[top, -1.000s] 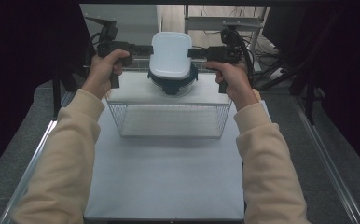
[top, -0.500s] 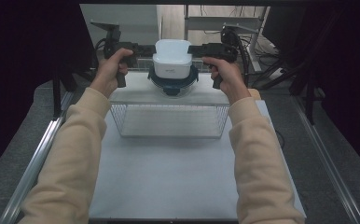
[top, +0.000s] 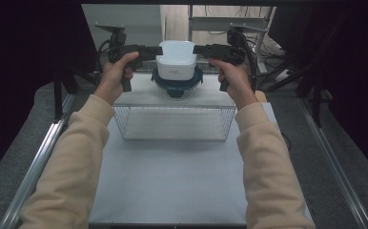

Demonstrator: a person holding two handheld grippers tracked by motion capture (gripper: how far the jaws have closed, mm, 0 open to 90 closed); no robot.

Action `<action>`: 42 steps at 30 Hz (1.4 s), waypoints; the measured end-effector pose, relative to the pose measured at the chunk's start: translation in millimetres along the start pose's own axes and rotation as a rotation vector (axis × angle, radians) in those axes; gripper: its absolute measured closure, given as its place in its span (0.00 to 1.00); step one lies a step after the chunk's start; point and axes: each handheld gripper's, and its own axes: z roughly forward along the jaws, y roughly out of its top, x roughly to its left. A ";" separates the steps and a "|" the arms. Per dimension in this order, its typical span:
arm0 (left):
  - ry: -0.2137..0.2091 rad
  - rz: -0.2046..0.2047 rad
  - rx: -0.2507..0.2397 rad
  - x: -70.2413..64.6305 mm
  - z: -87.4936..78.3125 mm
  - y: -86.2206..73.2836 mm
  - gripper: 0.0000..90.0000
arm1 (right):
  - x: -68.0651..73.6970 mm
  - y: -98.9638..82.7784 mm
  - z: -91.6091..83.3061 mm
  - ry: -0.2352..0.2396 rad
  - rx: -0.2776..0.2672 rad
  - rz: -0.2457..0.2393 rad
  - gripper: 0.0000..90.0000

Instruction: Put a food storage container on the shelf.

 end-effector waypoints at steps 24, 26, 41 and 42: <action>0.225 0.393 0.024 -36.8 -94.6 -163.3 0.31 | 24.0 -144.4 -102.0 -0.028 0.069 -0.450 0.29; 0.239 0.393 0.032 -32.6 -96.3 -178.9 0.31 | 19.8 -157.6 -105.6 -0.037 0.071 -0.456 0.28; 0.284 0.369 0.133 -11.2 -91.3 -273.0 0.27 | -26.3 -247.2 -108.7 -0.075 0.128 -0.439 0.29; 0.291 0.367 0.142 -9.5 -90.3 -277.3 0.27 | -30.0 -251.2 -108.6 -0.083 0.135 -0.440 0.29</action>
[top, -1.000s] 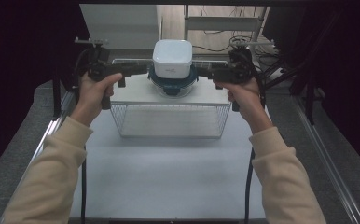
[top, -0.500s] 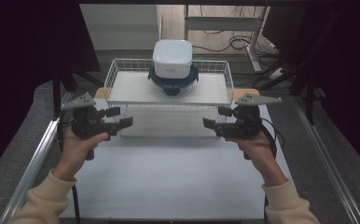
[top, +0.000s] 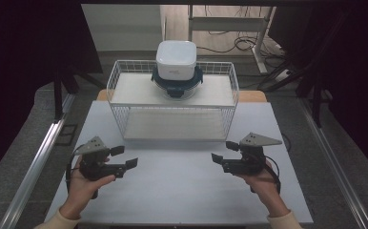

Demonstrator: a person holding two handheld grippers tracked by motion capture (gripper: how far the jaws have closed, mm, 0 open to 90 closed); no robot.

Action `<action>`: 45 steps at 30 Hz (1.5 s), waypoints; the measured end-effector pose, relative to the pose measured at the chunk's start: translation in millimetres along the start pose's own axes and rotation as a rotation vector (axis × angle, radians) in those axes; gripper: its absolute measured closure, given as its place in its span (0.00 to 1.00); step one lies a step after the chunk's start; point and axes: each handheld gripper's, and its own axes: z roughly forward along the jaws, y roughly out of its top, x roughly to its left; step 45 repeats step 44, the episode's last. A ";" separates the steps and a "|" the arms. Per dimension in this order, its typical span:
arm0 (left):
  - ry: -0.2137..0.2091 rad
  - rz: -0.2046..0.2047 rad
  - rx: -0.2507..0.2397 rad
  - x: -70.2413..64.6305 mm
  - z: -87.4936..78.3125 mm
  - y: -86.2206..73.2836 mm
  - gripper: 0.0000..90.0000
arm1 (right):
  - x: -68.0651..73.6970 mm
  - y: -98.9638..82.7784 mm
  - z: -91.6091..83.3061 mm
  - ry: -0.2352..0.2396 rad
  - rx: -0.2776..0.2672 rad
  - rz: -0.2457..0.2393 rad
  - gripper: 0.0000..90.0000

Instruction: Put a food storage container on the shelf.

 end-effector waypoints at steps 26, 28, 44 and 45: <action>0.078 -0.010 0.050 8.4 10.9 -29.3 0.23 | -4.7 -46.8 -7.2 -0.068 0.044 0.018 0.29; 0.078 -0.011 0.049 8.2 10.5 -29.1 0.23 | -5.2 -46.7 -7.6 -0.074 0.044 0.020 0.29; 0.088 0.007 0.068 5.3 14.3 -28.4 0.19 | -7.7 -45.6 -6.7 -0.092 0.042 0.026 0.18; 0.088 0.007 0.068 5.3 14.3 -28.4 0.19 | -7.7 -45.6 -6.7 -0.092 0.042 0.026 0.18</action>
